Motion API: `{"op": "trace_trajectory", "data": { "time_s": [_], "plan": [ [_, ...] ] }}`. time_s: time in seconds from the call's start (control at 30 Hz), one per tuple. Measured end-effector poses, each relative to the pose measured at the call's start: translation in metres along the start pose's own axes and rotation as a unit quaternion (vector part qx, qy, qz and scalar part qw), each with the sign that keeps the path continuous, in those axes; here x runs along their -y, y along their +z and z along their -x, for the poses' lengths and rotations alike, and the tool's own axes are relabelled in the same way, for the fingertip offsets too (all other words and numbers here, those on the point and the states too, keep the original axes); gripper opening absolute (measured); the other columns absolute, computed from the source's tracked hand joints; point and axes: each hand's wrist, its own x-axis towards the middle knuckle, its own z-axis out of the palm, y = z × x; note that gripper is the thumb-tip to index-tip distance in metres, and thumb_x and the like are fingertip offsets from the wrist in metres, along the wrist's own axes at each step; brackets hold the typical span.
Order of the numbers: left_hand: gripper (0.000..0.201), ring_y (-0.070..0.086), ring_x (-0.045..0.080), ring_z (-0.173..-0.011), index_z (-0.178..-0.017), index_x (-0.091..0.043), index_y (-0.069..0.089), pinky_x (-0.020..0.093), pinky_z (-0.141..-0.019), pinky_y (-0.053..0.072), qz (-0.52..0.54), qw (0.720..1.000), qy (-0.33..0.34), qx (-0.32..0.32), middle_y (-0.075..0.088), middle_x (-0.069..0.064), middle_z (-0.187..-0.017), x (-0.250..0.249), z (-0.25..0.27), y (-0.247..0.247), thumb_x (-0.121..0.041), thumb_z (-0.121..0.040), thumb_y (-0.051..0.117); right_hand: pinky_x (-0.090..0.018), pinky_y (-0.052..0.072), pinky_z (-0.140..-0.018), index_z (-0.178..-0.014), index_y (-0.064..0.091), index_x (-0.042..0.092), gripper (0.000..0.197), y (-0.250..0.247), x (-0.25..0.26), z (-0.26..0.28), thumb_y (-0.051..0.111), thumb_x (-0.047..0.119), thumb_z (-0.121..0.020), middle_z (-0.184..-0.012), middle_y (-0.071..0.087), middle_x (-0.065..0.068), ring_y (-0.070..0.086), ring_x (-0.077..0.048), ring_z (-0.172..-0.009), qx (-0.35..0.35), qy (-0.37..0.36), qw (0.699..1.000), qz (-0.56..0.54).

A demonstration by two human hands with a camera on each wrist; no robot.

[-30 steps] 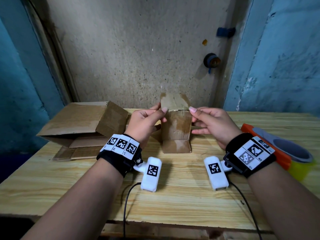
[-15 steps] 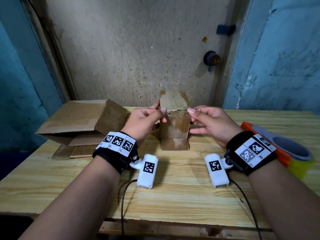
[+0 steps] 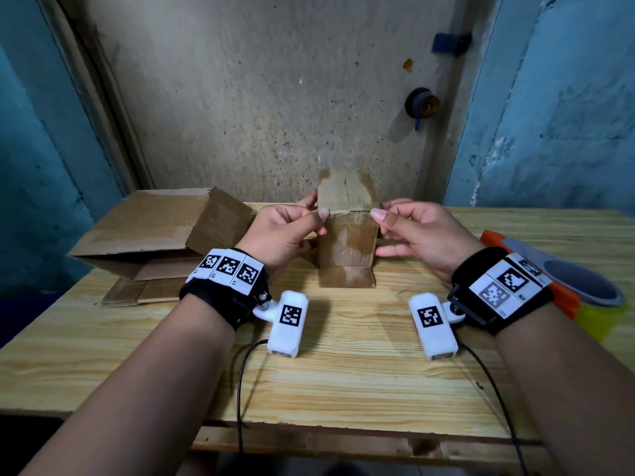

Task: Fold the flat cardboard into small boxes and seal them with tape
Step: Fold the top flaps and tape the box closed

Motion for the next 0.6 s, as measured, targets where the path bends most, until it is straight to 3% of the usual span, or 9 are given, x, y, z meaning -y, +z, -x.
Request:
{"op": "trace_trajectory", "data": {
  "time_s": [0.1,0.27,0.43,0.6],
  "plan": [
    [0.032,0.039,0.001,-0.143,-0.052,-0.014,0.070,0.049,-0.083,0.036,0.002,1.000,0.006,0.001,0.074,-0.019,-0.110,0.0016,-0.0011,-0.0001,-0.030,-0.078,0.078,-0.032,0.065,-0.075,-0.073,0.067,0.004,0.027,0.0000,0.0004,0.0006,0.073,0.025,-0.088,-0.109,0.058,0.003,0.067,-0.003,-0.078,0.007,-0.004,1.000,-0.006],
    [0.033,0.040,0.000,-0.142,-0.051,-0.014,0.070,0.047,-0.083,0.036,-0.005,1.000,0.016,0.006,0.075,-0.023,-0.102,-0.0021,0.0003,0.0013,-0.024,-0.082,0.073,-0.034,0.065,-0.077,-0.063,0.069,0.011,0.024,0.0007,0.0018,0.0010,0.076,0.029,-0.078,-0.115,0.057,0.001,0.069,-0.016,-0.096,0.011,-0.002,1.000,-0.023],
    [0.044,0.044,-0.002,-0.139,-0.051,-0.014,0.069,0.031,-0.081,0.046,-0.041,0.999,0.036,0.000,0.076,-0.019,-0.092,-0.0014,-0.0016,-0.0003,-0.006,-0.095,0.068,-0.031,0.065,-0.074,-0.070,0.066,0.005,0.025,0.0010,0.0028,0.0009,0.073,0.019,-0.090,-0.115,0.056,0.000,0.069,-0.018,-0.100,0.008,-0.005,1.000,-0.012],
    [0.033,0.050,-0.004,-0.133,-0.063,-0.001,0.070,0.039,-0.095,0.048,-0.081,0.995,0.048,-0.014,0.075,-0.021,-0.086,0.0031,-0.0076,-0.0050,-0.010,-0.094,0.070,-0.028,0.065,-0.072,-0.073,0.065,0.002,0.028,0.0008,0.0022,-0.0017,0.070,0.017,-0.096,-0.113,0.059,0.002,0.072,-0.012,-0.093,0.003,-0.008,1.000,0.011]
  ]
}}
